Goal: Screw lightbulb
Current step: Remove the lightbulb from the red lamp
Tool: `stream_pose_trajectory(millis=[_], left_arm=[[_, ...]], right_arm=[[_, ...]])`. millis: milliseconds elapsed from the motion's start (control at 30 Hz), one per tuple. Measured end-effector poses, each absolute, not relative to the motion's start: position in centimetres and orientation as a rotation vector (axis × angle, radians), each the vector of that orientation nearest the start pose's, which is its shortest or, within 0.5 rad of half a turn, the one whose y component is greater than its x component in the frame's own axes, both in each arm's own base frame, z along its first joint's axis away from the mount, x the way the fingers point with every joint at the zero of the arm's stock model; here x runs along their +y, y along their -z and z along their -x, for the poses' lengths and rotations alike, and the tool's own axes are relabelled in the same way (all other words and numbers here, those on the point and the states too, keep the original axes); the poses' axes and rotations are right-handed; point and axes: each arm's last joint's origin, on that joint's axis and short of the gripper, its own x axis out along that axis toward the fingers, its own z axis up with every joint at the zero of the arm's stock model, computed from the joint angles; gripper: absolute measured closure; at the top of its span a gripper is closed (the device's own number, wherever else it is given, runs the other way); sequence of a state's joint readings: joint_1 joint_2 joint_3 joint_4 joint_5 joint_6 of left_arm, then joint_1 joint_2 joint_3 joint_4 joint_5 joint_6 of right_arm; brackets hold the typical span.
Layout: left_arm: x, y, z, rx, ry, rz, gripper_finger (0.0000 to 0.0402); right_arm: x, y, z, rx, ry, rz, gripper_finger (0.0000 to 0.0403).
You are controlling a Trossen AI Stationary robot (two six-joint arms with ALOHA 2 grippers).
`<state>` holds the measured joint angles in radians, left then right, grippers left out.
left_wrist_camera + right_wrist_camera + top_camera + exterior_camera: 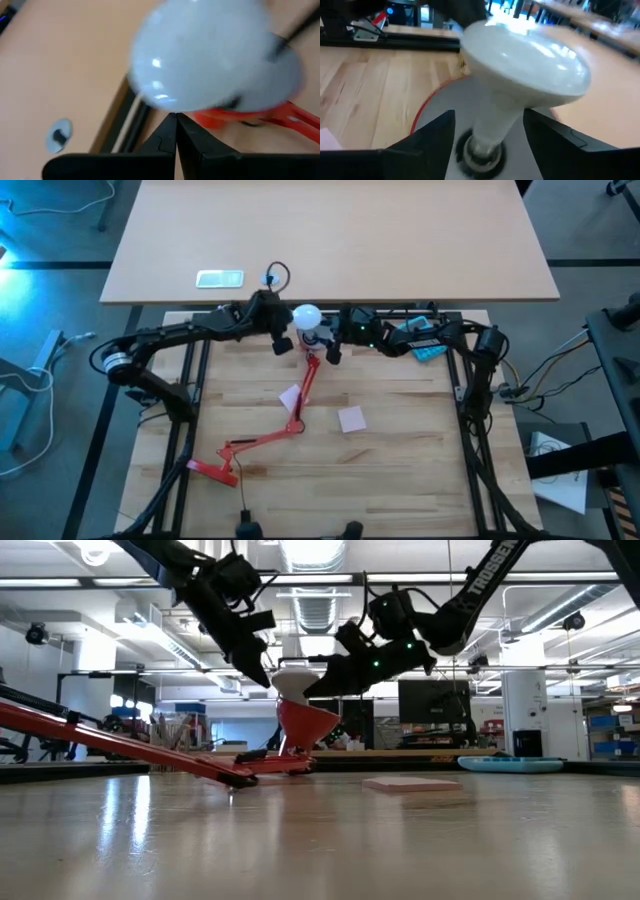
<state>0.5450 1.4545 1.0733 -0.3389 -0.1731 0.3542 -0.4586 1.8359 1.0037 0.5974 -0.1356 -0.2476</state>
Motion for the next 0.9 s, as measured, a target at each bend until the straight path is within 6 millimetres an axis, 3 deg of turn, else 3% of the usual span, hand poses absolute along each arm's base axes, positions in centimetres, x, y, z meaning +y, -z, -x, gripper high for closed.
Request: stream_pose_trajectory(millis=[167, 467, 900], left_arm=[[18.0, -26.1, -26.0, 0.841, -0.59, -0.17, 0.0401], [18.0, -25.8, -26.1, 0.846, -0.567, -0.163, 0.0401], [17.0, -26.6, -26.7, 0.784, -0.469, -0.158, 0.0401]], right_arm=[[-17.6, -18.5, -36.5, 0.28, 0.3, 0.104, 0.0149], [-18.3, -18.5, -38.4, 0.259, 0.296, 0.087, 0.0122], [-17.5, -19.9, -38.5, 0.122, 0.255, 0.19, 0.0125]])
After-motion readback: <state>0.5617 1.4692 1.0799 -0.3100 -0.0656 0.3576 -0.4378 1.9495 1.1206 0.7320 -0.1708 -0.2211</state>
